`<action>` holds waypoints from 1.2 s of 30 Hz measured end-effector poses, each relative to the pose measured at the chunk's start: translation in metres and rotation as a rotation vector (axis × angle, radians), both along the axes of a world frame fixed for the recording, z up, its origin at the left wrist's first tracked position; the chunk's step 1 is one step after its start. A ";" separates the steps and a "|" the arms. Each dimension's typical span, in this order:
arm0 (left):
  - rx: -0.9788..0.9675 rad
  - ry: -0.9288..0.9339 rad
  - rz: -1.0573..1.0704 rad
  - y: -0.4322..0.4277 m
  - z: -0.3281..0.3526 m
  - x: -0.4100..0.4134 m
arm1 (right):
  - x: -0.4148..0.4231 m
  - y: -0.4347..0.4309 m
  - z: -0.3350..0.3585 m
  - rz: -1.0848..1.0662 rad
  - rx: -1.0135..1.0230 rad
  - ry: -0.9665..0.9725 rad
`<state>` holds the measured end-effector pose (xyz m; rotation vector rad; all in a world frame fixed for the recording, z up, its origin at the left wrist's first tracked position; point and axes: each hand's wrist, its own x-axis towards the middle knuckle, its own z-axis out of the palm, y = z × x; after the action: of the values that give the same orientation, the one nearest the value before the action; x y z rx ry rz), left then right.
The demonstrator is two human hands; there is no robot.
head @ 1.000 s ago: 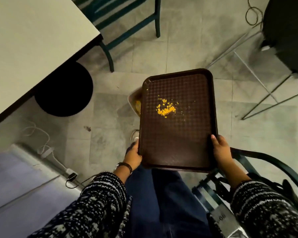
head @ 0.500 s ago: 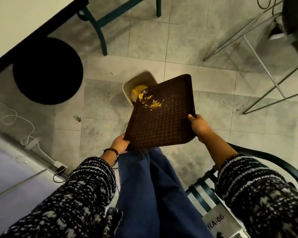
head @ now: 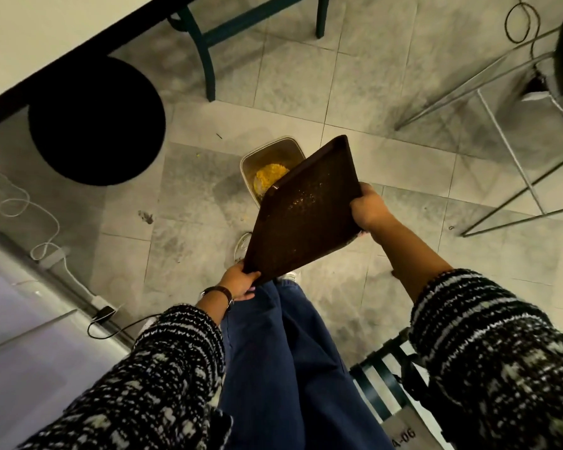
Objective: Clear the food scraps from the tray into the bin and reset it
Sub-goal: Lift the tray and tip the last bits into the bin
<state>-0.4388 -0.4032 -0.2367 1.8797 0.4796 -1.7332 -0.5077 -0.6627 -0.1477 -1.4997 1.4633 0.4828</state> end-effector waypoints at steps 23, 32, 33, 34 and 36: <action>0.073 0.259 0.295 -0.025 -0.004 -0.025 | 0.034 -0.018 -0.011 0.274 -0.124 0.054; 0.069 0.280 0.477 -0.035 0.004 -0.055 | 0.055 -0.021 -0.014 0.406 -0.128 0.027; 0.072 0.275 0.471 -0.033 0.004 -0.053 | 0.054 -0.020 -0.014 0.399 -0.134 0.040; 0.073 0.277 0.467 -0.030 0.005 -0.051 | 0.052 -0.020 -0.014 0.394 -0.133 0.055; 0.081 0.277 0.454 -0.026 0.007 -0.049 | 0.046 -0.019 -0.013 0.399 -0.118 0.072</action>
<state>-0.4874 -0.4296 -0.2300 1.4362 1.0096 -1.6773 -0.4615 -0.6817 -0.1605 -1.8977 1.2644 0.7044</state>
